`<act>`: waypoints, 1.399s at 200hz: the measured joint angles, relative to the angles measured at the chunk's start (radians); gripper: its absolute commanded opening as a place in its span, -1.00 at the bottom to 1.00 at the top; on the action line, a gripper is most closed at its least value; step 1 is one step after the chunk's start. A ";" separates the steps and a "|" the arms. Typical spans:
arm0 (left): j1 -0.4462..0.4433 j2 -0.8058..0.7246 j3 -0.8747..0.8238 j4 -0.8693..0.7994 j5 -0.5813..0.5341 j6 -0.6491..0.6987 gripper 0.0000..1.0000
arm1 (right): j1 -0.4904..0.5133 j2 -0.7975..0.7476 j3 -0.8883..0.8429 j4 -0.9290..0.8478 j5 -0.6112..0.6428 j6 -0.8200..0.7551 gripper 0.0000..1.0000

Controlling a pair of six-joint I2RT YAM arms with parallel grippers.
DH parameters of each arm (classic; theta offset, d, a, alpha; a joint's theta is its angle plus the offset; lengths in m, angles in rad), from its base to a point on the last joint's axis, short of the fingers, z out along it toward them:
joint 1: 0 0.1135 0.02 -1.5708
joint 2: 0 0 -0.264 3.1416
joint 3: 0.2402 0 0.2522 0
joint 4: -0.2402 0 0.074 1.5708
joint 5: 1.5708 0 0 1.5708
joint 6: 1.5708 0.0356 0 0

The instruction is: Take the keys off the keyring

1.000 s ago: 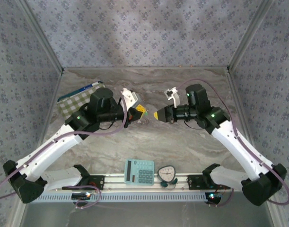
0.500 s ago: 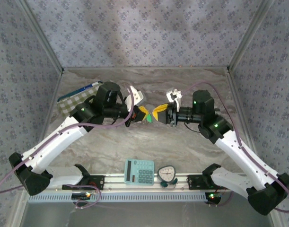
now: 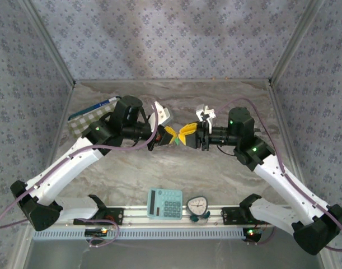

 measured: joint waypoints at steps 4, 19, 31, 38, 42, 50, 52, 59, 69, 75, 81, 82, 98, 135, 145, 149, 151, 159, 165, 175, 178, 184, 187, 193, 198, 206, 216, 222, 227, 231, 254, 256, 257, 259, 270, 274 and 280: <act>0.000 0.000 0.000 0.000 0.000 0.000 -1.00 | 0.000 0.000 0.000 0.000 -0.002 0.000 -0.47; 0.000 0.000 0.000 0.001 0.003 -0.001 -1.00 | 0.008 0.003 0.000 -0.001 -0.008 -0.003 -0.45; 0.000 0.000 0.000 0.001 0.006 -0.004 -1.00 | 0.016 0.007 0.000 -0.006 -0.008 -0.015 -0.25; 0.000 0.000 0.000 0.001 0.005 -0.006 -1.00 | 0.019 0.010 0.001 -0.009 -0.008 -0.021 -0.22; 0.000 0.000 0.000 0.000 0.005 -0.008 -1.00 | 0.021 0.011 0.002 -0.013 -0.008 -0.021 -0.22; 0.000 0.000 0.000 0.000 0.004 -0.010 -1.00 | 0.023 0.012 0.002 -0.014 -0.008 -0.026 -0.25; 0.000 0.000 0.000 0.000 0.003 -0.010 -1.00 | 0.023 0.012 0.002 -0.014 -0.008 -0.026 -0.27; 0.000 0.000 0.000 0.000 0.002 -0.011 -1.00 | 0.023 0.012 0.002 -0.013 -0.008 -0.027 -0.34; 0.000 0.000 0.000 0.000 0.002 -0.011 -1.00 | 0.023 0.012 0.003 -0.014 -0.007 -0.031 -0.45; 0.000 0.000 0.000 0.001 0.003 -0.011 -1.00 | 0.023 0.013 0.003 -0.014 -0.006 -0.033 -0.53; 0.000 0.000 0.000 0.000 0.003 -0.014 -1.00 | 0.023 0.014 0.003 -0.013 -0.004 -0.035 -0.61; 0.000 0.000 0.000 0.000 0.003 -0.014 -1.00 | 0.023 0.014 0.003 -0.014 -0.004 -0.034 -0.62; 0.000 0.000 0.000 0.000 0.007 -0.014 -1.00 | 0.023 0.016 0.003 -0.018 0.005 -0.035 -0.68; 0.000 0.000 0.000 0.000 0.006 -0.014 -1.00 | 0.025 0.017 0.004 -0.021 0.013 -0.040 -0.18; 0.002 0.000 0.000 0.001 0.004 -0.015 -1.00 | 0.027 0.016 0.004 -0.019 0.015 -0.047 -0.17; 0.002 0.000 0.000 0.001 0.003 -0.015 -1.00 | 0.027 0.014 0.004 -0.020 0.016 -0.045 -0.18; 0.002 0.000 0.000 0.002 0.003 -0.015 -1.00 | 0.027 0.013 0.004 -0.019 0.016 -0.045 -0.18; 0.002 0.000 0.000 0.003 0.003 -0.015 -1.00 | 0.023 0.011 0.004 -0.019 0.017 -0.044 -0.23; 0.002 0.000 0.000 0.005 0.003 -0.015 -1.00 | 0.017 0.010 0.004 -0.018 0.014 -0.041 -0.23; 0.002 0.000 0.000 0.009 0.004 -0.015 -1.00 | 0.006 0.008 0.004 -0.013 0.014 -0.037 -0.18; 0.002 0.000 0.000 0.010 0.004 -0.015 -1.00 | 0.003 0.007 0.004 -0.012 0.014 -0.037 -0.13; 0.002 0.000 0.000 0.010 0.005 -0.015 -1.00 | -0.002 0.006 0.004 -0.012 0.015 -0.034 -0.06; 0.002 0.000 0.000 0.009 0.009 -0.015 -1.00 | -0.005 0.006 0.004 -0.012 0.017 -0.029 -0.04; 0.002 0.000 0.000 0.010 0.017 -0.015 -1.00 | -0.011 0.005 0.004 -0.008 0.019 -0.025 -0.03; 0.000 0.000 0.000 0.010 0.023 -0.015 -1.00 | -0.017 0.005 0.004 -0.005 0.021 -0.022 -0.03; 0.000 0.000 0.000 0.011 0.032 -0.015 -1.00 | -0.026 0.004 0.003 0.001 0.023 -0.017 -0.02; 0.000 0.000 0.000 0.012 0.040 -0.015 -1.00 | -0.037 0.002 0.001 0.010 0.024 -0.010 -0.03; 0.000 0.000 0.000 0.012 0.043 -0.015 -1.00 | -0.042 -0.001 0.001 0.013 0.023 -0.008 -0.06; 0.000 0.000 0.000 0.012 0.045 -0.015 -1.00 | -0.045 -0.003 0.000 0.017 0.021 -0.006 -0.07; 0.000 0.000 0.000 0.012 0.047 -0.015 -1.00 | -0.047 -0.003 0.000 0.019 0.020 -0.002 -0.09; 0.000 0.000 0.000 0.013 0.051 -0.015 -1.00 | -0.045 -0.005 0.000 0.026 -0.004 0.002 -0.16; 0.000 0.000 0.000 0.013 0.051 -0.015 -1.00 | -0.045 -0.004 0.000 0.026 -0.006 0.001 -0.17; 0.000 0.000 0.000 0.013 0.052 -0.015 -1.00 | -0.044 -0.004 0.000 0.026 -0.008 0.001 -0.18; 0.000 0.000 0.000 0.013 0.052 -0.015 -1.00 | -0.043 -0.003 0.000 0.026 -0.011 0.003 -0.19; 0.000 0.000 0.000 0.014 0.054 -0.015 -1.00 | -0.037 0.000 0.000 0.025 -0.023 0.002 -0.20; 0.000 0.000 0.000 0.016 0.055 -0.015 -1.00 | -0.035 0.002 0.000 0.024 -0.027 0.001 -0.21; 0.000 0.000 0.000 0.016 0.055 -0.015 -1.00 | -0.031 0.005 0.000 0.024 -0.035 0.000 -0.25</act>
